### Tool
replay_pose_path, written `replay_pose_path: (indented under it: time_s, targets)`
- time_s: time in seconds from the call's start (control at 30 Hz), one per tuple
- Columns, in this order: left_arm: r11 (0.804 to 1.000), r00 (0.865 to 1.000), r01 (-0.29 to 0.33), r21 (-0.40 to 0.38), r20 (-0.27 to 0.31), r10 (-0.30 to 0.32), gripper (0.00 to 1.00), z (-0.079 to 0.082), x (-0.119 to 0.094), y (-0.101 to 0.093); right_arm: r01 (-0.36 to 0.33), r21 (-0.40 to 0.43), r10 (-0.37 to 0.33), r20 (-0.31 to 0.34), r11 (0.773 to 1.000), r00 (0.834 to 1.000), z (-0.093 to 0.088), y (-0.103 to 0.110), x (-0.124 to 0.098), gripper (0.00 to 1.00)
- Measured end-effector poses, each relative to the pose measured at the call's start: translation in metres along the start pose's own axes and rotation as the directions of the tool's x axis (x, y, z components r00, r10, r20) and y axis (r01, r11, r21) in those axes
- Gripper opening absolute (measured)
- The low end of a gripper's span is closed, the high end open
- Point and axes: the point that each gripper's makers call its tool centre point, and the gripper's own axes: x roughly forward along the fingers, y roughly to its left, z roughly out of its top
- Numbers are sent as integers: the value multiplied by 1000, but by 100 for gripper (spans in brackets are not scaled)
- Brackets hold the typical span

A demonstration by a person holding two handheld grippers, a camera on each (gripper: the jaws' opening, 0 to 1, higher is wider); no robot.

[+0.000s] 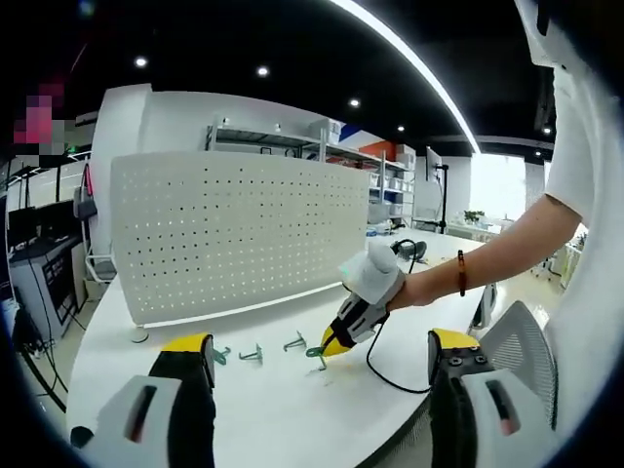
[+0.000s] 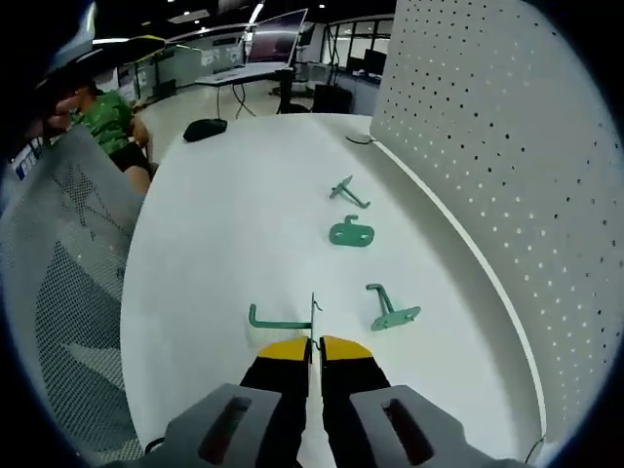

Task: Insert the hook assembly into the mounting plate slot until the hook locks in place.

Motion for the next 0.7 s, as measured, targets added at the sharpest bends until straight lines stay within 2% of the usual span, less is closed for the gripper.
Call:
replay_pose_path:
  time_s: [0.1,0.37,0.7]
  targets:
    - [1000,1000,9,4,3,-9,92,2,1,2,21,38,-22,40,999,999,8,0,-4,2]
    - [1000,999,24,-2,28,-24,92,7,1,5,49,47,-52,68,998,996,22,8,-10,2]
    - [998,997,57,-9,46,-56,91,10,-1,15,94,127,-113,156,987,981,53,15,-20,2]
